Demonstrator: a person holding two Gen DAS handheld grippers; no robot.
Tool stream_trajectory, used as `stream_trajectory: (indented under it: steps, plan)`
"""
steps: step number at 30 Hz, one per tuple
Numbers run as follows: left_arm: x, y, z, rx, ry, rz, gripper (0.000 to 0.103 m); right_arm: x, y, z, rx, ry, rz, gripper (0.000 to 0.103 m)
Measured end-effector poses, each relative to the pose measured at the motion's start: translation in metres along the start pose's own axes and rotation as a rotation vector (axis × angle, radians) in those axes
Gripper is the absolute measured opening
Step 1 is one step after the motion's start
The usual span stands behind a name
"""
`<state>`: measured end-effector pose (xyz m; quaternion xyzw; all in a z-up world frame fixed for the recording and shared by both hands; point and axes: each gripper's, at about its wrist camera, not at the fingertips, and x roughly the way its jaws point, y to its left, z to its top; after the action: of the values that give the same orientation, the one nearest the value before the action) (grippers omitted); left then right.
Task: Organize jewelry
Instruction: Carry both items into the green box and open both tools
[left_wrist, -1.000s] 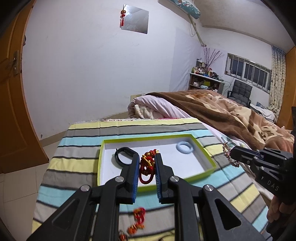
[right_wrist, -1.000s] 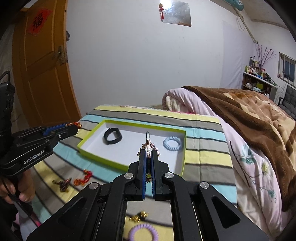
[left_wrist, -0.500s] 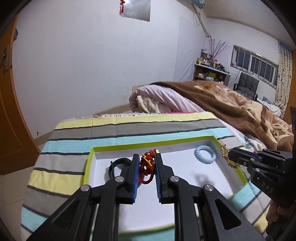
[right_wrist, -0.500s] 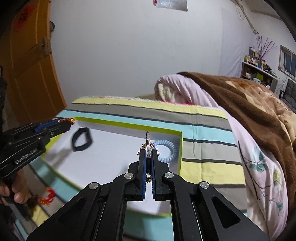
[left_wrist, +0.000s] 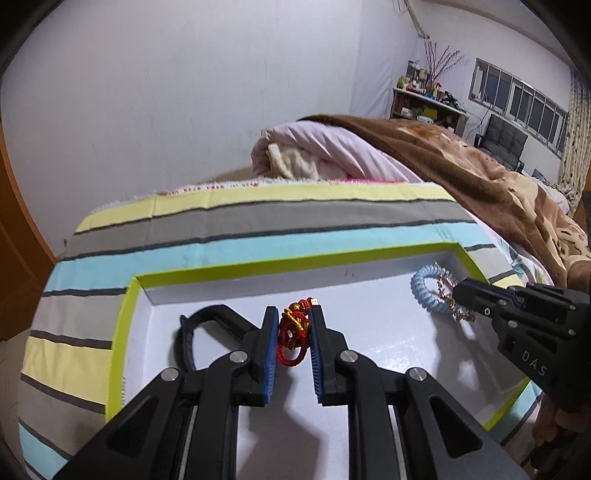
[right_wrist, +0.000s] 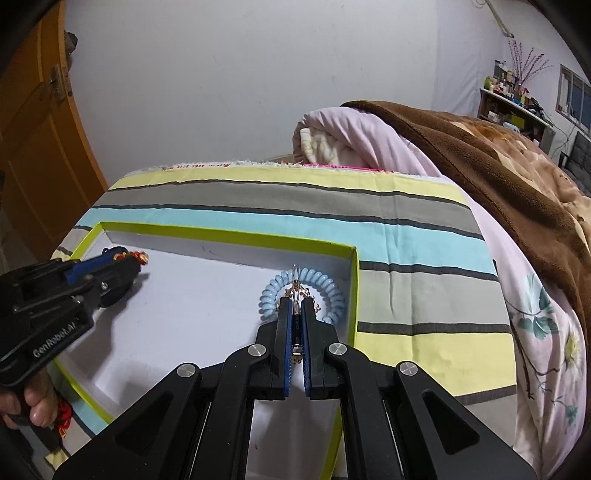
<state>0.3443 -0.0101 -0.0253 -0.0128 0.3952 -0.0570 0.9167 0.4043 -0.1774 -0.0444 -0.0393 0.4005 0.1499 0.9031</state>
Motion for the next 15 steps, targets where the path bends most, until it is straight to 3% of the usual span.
stream_trajectory:
  steps: [15]
  plan:
    - [0.0017,0.0009,0.0022,0.001,0.009,-0.023,0.018,0.0035,0.0001,0.0017,0.008,0.013,0.011,0.004]
